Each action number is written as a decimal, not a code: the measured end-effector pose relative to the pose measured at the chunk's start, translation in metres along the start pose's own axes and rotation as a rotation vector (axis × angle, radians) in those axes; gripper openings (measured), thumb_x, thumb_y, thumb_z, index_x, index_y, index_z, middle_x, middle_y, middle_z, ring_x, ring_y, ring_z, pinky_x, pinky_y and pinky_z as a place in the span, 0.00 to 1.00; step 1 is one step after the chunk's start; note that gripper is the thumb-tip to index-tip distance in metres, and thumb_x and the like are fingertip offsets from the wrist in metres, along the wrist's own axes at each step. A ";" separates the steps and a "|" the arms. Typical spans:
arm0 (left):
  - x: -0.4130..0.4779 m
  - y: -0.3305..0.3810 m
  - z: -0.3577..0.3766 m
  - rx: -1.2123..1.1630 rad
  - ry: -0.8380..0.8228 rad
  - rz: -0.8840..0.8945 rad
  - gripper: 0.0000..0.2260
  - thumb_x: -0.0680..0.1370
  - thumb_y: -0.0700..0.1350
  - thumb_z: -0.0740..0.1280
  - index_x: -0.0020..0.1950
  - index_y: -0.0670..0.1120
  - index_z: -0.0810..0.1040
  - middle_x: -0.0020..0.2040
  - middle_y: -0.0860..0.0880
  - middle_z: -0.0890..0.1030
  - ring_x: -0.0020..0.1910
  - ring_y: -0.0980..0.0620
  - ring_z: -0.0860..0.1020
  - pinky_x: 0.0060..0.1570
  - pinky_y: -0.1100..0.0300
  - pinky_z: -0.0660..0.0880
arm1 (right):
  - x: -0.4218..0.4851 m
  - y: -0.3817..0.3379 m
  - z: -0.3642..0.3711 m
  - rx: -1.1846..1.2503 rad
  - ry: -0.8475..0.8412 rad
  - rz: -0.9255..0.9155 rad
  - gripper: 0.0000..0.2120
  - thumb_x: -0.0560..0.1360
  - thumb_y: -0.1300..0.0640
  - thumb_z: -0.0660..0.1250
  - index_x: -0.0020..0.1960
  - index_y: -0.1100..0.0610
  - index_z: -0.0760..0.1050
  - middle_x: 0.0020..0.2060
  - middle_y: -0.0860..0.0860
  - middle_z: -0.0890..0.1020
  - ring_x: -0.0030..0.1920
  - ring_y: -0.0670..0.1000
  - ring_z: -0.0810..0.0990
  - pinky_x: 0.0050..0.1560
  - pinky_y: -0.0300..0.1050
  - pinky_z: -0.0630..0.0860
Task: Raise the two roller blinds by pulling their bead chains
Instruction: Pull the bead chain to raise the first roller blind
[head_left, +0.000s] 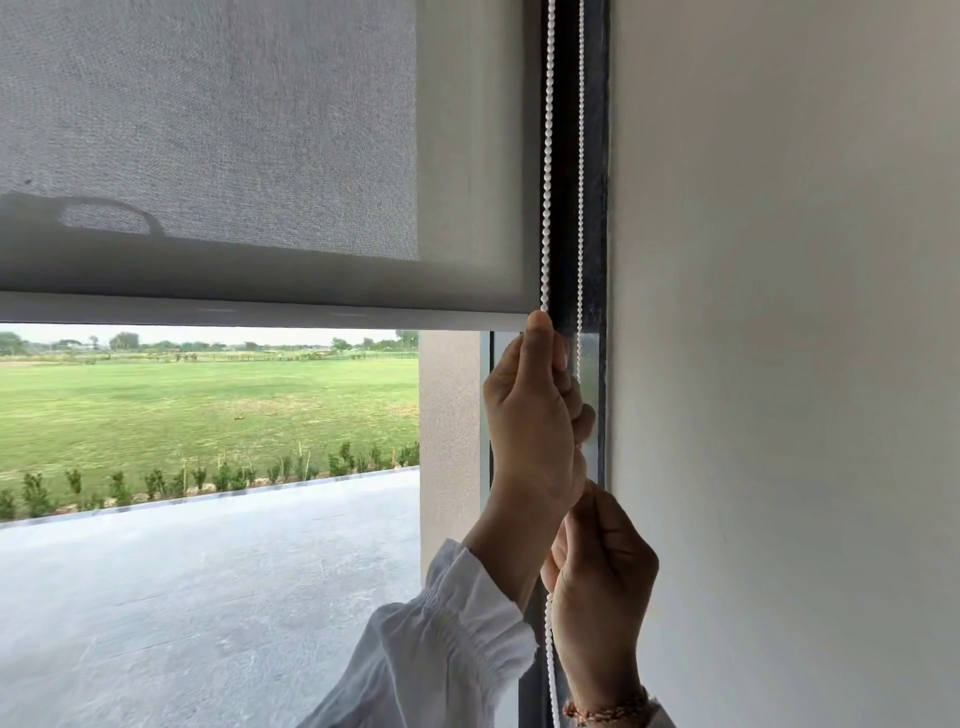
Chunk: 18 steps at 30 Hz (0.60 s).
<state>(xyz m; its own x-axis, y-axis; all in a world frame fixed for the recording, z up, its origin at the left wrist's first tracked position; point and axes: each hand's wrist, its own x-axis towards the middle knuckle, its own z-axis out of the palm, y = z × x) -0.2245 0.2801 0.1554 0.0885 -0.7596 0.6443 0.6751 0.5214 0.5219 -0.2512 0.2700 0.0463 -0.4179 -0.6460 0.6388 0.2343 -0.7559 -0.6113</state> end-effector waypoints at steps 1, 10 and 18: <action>0.000 0.001 0.000 -0.002 -0.001 0.002 0.18 0.79 0.47 0.57 0.29 0.47 0.63 0.20 0.56 0.59 0.17 0.60 0.54 0.20 0.71 0.50 | 0.000 0.000 0.000 -0.002 0.000 -0.002 0.17 0.72 0.56 0.60 0.24 0.51 0.69 0.18 0.42 0.58 0.22 0.42 0.54 0.28 0.41 0.50; -0.003 0.003 0.000 0.000 -0.010 0.013 0.19 0.79 0.47 0.57 0.29 0.47 0.63 0.20 0.56 0.59 0.17 0.60 0.54 0.19 0.71 0.50 | -0.004 -0.003 0.001 0.014 0.005 -0.011 0.17 0.73 0.58 0.60 0.26 0.52 0.71 0.19 0.42 0.59 0.23 0.42 0.54 0.26 0.37 0.52; -0.005 -0.001 -0.003 -0.004 -0.039 0.021 0.18 0.80 0.47 0.57 0.29 0.47 0.63 0.19 0.56 0.59 0.17 0.60 0.54 0.18 0.71 0.51 | -0.004 0.003 -0.004 -0.054 0.012 -0.037 0.16 0.73 0.57 0.60 0.27 0.52 0.71 0.18 0.42 0.60 0.23 0.42 0.55 0.28 0.43 0.52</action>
<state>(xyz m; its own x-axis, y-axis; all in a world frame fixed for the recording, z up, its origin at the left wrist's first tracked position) -0.2235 0.2821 0.1498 0.0743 -0.7329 0.6762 0.6767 0.5352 0.5056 -0.2517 0.2706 0.0398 -0.4360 -0.6159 0.6562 0.1705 -0.7724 -0.6118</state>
